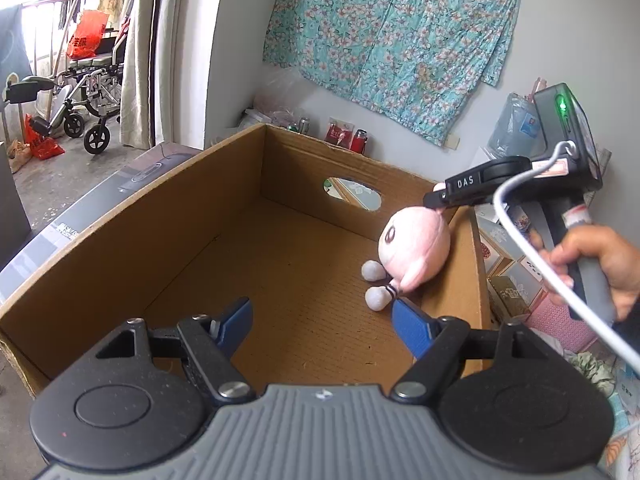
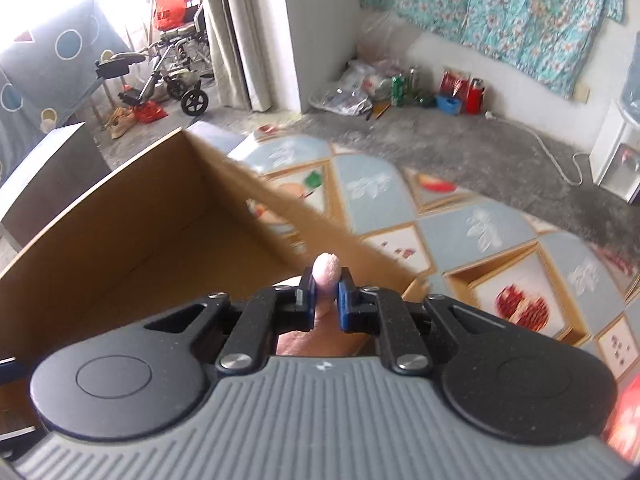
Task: Organize soft objects
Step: 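Move the right tool to the white cotton-swab bag and grasp it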
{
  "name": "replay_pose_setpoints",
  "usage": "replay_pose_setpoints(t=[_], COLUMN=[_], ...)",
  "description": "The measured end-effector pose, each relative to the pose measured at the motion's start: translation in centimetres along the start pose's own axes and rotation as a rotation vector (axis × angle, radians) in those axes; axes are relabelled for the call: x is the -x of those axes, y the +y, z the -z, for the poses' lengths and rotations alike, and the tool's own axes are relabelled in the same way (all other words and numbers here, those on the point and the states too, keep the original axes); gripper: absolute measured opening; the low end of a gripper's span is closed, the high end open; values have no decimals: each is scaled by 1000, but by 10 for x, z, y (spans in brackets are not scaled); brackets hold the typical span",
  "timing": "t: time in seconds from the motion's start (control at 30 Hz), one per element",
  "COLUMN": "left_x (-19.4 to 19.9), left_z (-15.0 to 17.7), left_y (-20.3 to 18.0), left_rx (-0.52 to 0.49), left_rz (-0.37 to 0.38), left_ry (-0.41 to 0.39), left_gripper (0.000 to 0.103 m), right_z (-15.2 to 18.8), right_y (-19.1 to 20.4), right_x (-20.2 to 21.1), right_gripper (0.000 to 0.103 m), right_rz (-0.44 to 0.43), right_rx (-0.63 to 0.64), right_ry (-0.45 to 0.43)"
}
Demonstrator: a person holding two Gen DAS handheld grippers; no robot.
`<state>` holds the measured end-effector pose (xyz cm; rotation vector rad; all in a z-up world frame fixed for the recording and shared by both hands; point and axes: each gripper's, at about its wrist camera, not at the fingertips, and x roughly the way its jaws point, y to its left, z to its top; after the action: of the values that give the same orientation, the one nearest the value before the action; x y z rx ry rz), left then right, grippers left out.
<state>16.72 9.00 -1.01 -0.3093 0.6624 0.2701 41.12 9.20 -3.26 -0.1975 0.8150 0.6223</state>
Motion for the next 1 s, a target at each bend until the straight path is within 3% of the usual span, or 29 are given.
replay_pose_setpoints(t=[0.07,0.2,0.33,0.57,0.73,1.0], left_x=[-2,-2,4,22,38,54], left_z=[0,1,4,11,21,48], left_y=[-1,-3,-9,-22,-48,-109], left_rx=[-2,-12,-29,-55,-135,-293], left_rz=[-2,1,8,58,143,307], left_ry=[5,13,10,-13,-39,-41], left_gripper=[78,78,79,81,82,83], right_z=[-1,0,4,29,89,229], right_y=[-6,-12,-14,-18,-24,-67], right_x=[-6,-5,17,101,183,278], right_gripper=[11,28,54,64,69,69], right_rz=[6,-3,-27,-71,-65,1], right_rx=[13,-6,-28,-161,-301,-606], right_ry=[-10,-23,-73,-190,-234,-271])
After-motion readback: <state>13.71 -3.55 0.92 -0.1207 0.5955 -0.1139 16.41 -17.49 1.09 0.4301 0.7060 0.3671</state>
